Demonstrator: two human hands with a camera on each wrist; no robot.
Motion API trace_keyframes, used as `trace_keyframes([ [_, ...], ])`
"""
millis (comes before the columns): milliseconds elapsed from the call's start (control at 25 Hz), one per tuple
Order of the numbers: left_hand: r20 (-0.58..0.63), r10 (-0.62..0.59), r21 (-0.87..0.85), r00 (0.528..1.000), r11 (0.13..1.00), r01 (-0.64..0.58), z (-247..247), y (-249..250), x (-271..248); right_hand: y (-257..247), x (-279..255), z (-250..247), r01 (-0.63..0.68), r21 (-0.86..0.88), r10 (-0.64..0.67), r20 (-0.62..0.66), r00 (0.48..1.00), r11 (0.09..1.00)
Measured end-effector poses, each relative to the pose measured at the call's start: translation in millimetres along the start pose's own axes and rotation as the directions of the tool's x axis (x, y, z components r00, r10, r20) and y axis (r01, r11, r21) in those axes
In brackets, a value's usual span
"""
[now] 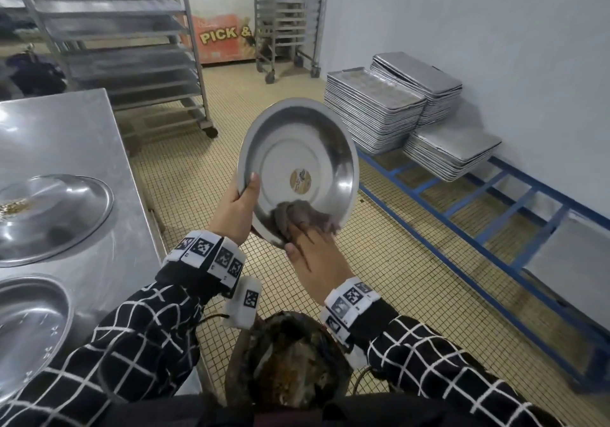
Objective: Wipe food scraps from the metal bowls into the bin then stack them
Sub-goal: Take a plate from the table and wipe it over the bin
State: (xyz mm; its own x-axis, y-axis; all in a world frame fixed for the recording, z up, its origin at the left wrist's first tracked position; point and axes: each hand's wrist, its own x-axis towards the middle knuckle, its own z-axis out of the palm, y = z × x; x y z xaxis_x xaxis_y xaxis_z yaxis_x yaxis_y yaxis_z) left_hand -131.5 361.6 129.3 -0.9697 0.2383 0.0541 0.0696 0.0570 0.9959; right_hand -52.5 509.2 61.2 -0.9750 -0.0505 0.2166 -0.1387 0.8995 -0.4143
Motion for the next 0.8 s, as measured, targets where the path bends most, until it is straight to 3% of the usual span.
trace_keyframes([
  [80,0.016,0.026,0.002,1.0,1.0,-0.026,2,2,7,-11,-8,-2,0.073,0.122,-0.071,-0.028,0.997,0.99],
  [160,0.009,0.03,-0.014,1.0,0.999,-0.03,2,4,10,4,-8,-7,0.075,0.004,-0.074,-0.055,0.996,0.997],
  [280,0.029,-0.027,-0.052,0.999,0.998,0.029,1,3,11,54,7,-21,-0.128,-0.28,0.116,-0.059,0.992,0.951],
  [360,0.077,-0.092,-0.057,0.993,0.994,0.097,3,2,7,81,20,-34,-0.257,-0.306,0.236,-0.102,0.966,0.917],
  [520,0.142,-0.179,-0.067,0.973,0.98,0.19,5,-6,4,89,36,-57,-0.358,0.092,0.369,-0.272,0.889,0.929],
  [680,0.212,-0.278,-0.046,0.937,0.955,0.294,-5,-15,10,95,35,-72,-0.511,0.478,0.635,-0.135,0.761,0.714],
  [800,0.208,-0.295,-0.06,0.933,0.948,0.313,-7,-16,10,100,27,-69,-0.518,0.552,0.666,-0.093,0.74,0.653],
])
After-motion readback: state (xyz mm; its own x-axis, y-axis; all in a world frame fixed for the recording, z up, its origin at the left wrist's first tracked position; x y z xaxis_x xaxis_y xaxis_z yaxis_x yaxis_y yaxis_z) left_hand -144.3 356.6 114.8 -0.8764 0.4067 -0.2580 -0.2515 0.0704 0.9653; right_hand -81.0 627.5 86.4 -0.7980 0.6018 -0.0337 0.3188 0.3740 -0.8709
